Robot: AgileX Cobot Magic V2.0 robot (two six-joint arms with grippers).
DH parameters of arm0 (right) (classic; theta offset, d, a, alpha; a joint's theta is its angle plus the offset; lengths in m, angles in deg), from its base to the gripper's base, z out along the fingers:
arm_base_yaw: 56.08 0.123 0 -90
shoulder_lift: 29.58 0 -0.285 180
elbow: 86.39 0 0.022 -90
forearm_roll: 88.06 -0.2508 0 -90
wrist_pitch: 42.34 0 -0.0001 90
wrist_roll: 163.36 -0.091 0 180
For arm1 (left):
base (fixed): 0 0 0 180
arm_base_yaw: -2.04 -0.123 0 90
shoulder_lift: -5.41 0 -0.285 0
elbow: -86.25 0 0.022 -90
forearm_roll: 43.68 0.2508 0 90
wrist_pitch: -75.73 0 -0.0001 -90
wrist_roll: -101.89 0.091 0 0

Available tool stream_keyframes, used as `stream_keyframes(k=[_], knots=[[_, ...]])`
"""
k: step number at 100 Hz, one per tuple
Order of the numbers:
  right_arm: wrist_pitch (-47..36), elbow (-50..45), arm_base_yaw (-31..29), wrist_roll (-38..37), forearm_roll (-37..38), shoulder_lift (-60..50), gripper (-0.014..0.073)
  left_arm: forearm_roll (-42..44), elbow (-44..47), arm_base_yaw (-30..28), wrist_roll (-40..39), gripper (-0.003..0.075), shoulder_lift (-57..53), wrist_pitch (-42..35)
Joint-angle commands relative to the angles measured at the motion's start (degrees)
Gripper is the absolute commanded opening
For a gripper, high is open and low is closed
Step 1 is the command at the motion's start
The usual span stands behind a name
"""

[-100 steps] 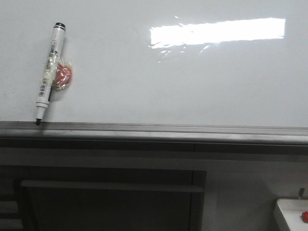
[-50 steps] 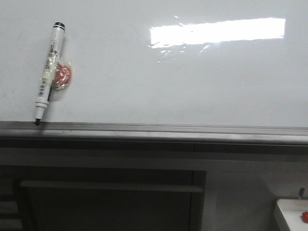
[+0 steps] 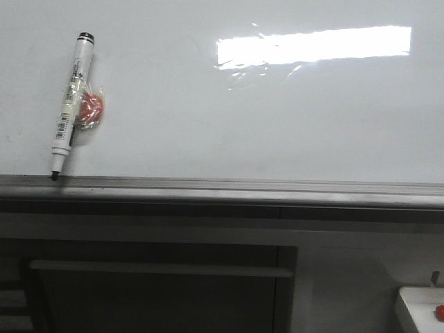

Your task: Write number 0 on whiteboard

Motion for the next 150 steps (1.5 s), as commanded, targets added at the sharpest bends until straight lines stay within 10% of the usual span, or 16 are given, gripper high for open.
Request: stream_keyframes(k=[1, 14, 39, 112, 150], knots=[[-4.6, 2.0, -0.4, 0.0, -0.7, 1.0, -0.006, -1.6, -2.0, 0.7, -0.1, 0.0218, 1.3, -4.1], [-5.8, 1.4, -0.4, 0.0, -0.8, 1.0, -0.006, -2.2, -1.1, 1.0, -0.2, 0.035, 1.3, -7.3], [-10.2, -2.7, 3.7, 0.0, -0.8, 1.0, -0.006, -3.5, -2.0, 2.9, -0.1, 0.0347, 9.0, -10.1], [-10.5, -3.2, 3.8, 1.4, -0.6, 1.0, -0.006, -5.9, -11.3, 36.6, 4.1, 0.031, 52.1, -32.4], [-10.6, -3.5, 3.8, 1.4, -0.6, 1.0, -0.006, -17.1, -11.3, 43.1, 3.9, 0.0311, 61.1, -37.4]])
